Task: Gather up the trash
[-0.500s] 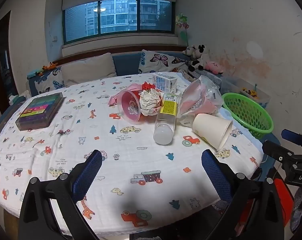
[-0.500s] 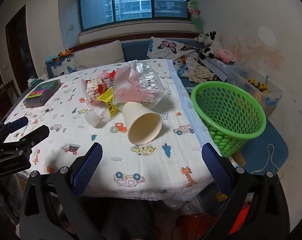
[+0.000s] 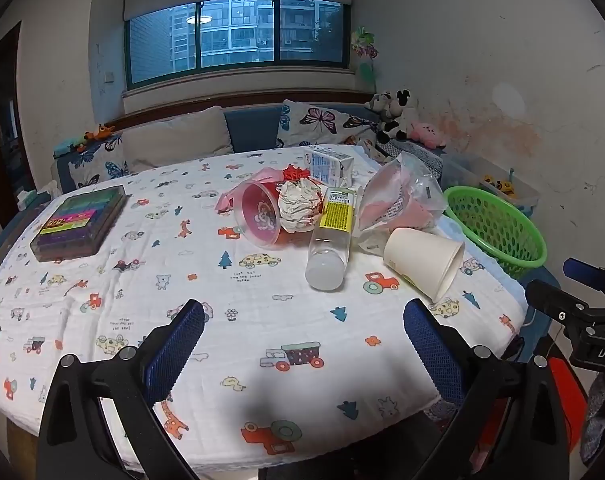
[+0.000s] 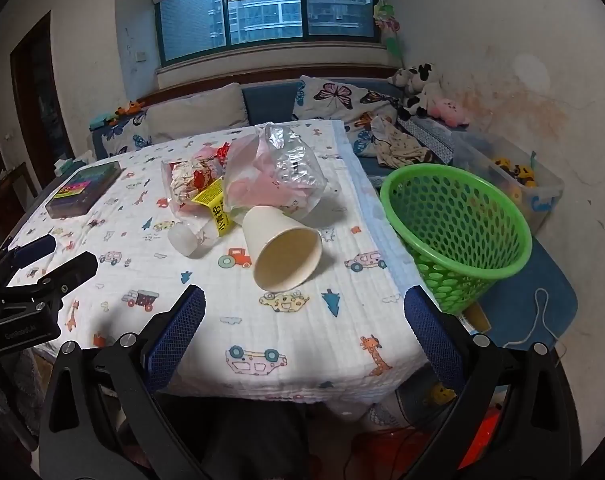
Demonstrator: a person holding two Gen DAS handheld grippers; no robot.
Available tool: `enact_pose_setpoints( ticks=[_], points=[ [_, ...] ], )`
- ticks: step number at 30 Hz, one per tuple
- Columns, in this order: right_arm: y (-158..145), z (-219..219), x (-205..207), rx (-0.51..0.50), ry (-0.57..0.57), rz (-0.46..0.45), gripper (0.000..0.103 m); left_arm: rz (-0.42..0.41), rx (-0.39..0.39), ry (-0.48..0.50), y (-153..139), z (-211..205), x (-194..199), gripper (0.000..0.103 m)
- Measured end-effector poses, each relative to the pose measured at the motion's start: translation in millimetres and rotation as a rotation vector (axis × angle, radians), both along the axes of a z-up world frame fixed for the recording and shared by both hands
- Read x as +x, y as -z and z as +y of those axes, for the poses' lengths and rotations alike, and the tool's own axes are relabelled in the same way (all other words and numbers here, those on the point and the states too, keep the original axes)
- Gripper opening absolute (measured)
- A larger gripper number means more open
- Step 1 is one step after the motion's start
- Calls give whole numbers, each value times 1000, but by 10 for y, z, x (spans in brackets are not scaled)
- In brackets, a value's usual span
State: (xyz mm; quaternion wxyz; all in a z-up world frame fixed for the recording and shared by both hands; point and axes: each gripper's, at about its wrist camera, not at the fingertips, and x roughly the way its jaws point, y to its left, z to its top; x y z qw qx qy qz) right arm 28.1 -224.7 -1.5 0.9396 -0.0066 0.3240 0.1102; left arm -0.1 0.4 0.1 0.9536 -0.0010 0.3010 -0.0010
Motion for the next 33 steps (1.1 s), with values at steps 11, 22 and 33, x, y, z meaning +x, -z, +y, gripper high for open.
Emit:
enact_pose_setpoints(
  ticks=[11,22,33],
  points=[
    [15,41,-5,-8,-4,-4,99,-1,-4,-4,2,-10,37,97],
    [22,50,10,-4,-9,-2,99,-2,-8,-7,-32,14,41,97],
    [29,59,16,-4,-9,0,99,-2,-8,-8,-28,21,47,97]
  ],
)
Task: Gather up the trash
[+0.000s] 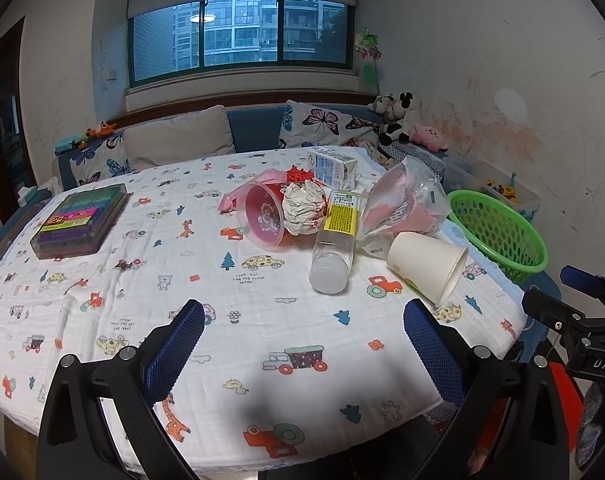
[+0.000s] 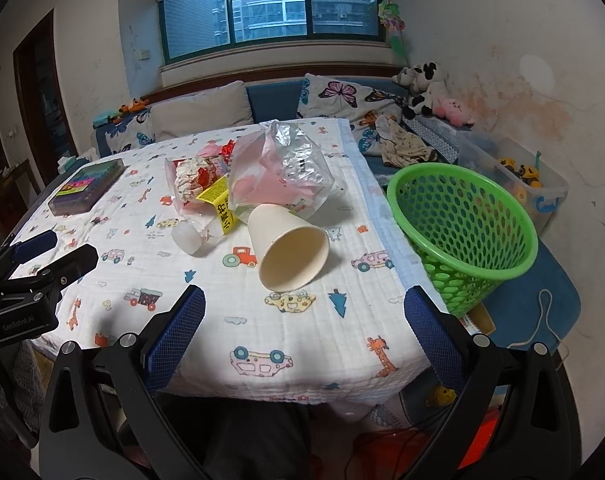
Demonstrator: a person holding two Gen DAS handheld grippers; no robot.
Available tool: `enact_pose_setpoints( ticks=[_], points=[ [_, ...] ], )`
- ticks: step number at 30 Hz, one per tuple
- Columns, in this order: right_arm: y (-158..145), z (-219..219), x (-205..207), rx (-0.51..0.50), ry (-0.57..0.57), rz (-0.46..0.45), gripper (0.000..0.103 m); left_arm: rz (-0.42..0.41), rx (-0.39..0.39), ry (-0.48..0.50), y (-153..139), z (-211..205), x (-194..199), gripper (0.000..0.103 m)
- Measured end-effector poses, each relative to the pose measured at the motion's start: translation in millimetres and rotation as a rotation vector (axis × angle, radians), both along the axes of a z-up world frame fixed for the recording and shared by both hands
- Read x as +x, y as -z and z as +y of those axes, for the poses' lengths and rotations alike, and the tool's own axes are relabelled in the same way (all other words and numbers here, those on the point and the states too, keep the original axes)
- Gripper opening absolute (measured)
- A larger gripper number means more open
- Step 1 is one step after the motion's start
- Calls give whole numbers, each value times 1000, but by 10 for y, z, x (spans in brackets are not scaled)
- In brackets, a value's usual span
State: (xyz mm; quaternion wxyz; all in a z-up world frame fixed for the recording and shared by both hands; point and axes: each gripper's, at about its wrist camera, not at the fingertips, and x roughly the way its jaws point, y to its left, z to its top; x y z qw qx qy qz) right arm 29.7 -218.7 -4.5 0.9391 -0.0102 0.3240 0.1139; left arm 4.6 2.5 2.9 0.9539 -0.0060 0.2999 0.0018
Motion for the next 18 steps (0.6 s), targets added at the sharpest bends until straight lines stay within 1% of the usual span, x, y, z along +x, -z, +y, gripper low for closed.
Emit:
enact_pose_setpoints(
  ticks=[18],
  points=[
    [27,1,92,6,-7,14,99,8,0,5,18,3,56,97]
  ],
)
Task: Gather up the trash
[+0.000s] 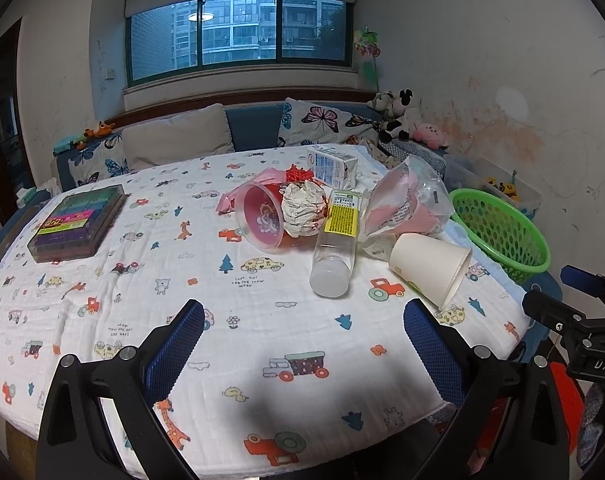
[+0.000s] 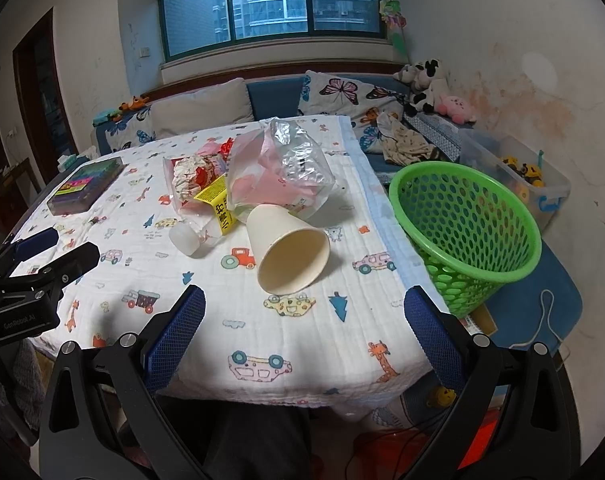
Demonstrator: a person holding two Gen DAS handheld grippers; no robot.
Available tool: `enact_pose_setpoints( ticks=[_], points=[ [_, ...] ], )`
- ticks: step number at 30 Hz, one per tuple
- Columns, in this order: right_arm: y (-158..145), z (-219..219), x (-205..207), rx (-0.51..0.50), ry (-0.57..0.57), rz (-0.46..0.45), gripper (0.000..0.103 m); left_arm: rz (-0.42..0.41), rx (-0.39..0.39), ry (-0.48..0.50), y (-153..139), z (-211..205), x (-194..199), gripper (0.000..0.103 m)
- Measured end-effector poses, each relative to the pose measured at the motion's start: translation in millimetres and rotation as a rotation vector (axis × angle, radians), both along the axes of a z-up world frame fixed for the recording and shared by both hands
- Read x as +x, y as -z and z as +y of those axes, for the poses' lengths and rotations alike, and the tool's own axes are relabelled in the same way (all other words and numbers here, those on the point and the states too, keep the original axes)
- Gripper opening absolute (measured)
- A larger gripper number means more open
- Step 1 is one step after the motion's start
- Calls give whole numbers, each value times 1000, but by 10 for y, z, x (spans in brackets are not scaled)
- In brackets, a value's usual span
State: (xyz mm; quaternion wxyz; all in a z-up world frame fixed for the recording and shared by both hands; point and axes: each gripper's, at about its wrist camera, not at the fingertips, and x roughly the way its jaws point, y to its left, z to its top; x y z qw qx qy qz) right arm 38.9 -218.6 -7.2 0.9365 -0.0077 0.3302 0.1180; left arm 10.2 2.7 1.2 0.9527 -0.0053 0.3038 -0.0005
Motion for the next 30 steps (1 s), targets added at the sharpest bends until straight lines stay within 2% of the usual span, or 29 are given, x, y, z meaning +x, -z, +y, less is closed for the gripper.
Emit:
enact_pose_setpoints(
  ticks=[30],
  points=[
    [-68,38,444,-16,-29,16,99,52,-20,-5,14,93,456,97]
  ],
)
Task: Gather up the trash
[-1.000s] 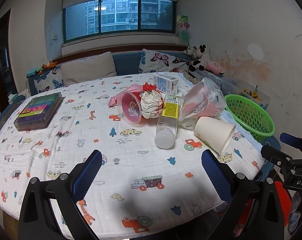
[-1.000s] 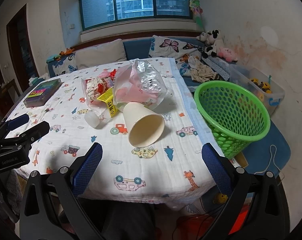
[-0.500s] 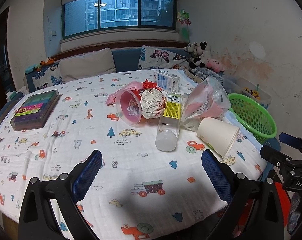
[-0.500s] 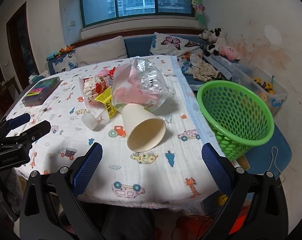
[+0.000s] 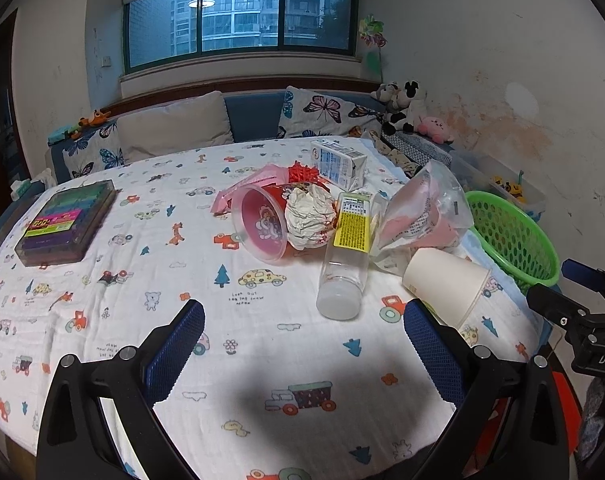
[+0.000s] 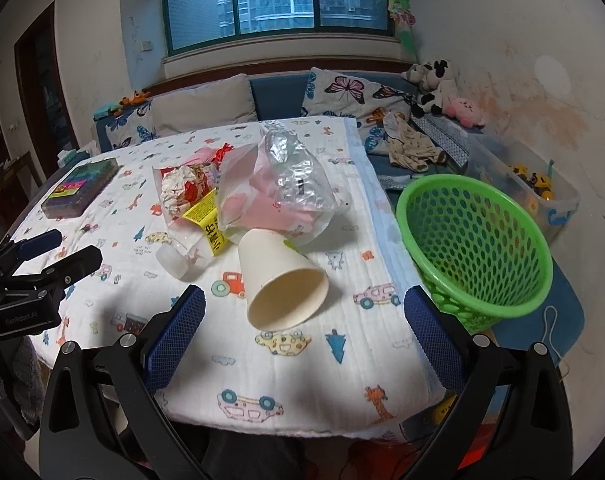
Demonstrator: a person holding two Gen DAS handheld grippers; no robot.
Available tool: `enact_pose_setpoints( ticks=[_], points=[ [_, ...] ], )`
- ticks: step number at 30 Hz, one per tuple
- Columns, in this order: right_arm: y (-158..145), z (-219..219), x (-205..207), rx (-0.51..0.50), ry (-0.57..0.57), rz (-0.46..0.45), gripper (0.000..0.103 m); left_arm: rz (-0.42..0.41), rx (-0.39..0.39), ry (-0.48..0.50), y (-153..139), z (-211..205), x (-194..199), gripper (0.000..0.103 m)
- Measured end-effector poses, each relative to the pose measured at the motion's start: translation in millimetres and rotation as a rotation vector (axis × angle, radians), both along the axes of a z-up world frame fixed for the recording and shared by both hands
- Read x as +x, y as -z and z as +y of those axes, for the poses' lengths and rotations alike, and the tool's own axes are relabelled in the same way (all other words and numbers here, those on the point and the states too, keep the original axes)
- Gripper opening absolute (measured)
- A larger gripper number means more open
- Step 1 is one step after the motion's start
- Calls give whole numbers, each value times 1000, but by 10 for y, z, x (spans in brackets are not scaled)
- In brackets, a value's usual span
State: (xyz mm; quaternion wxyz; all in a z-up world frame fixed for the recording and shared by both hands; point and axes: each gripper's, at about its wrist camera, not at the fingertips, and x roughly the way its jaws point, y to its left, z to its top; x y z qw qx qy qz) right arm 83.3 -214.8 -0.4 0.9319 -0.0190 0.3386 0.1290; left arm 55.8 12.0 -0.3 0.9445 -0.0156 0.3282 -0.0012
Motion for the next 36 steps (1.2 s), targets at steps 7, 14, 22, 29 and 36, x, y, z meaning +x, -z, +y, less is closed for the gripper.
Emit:
enact_pose_setpoints(
  ticks=[7,14,22,29,36],
  points=[
    [53,78,138,-10,-33,20,99,15,-7,-11,9,56,110,97],
    [171,147,398,-11,-85,54,99,36,-12,-19,35,106,234,97],
    [309,199,658,3,-145,104,99,63,-14,-7,71,102,421,97],
    [473,271,813,-19,-206,154,96,69,-20,47,29,5,618,96],
    [591,261,784,-11,-244,197,77,54,-32,150,-80,-248,849,96]
  ],
)
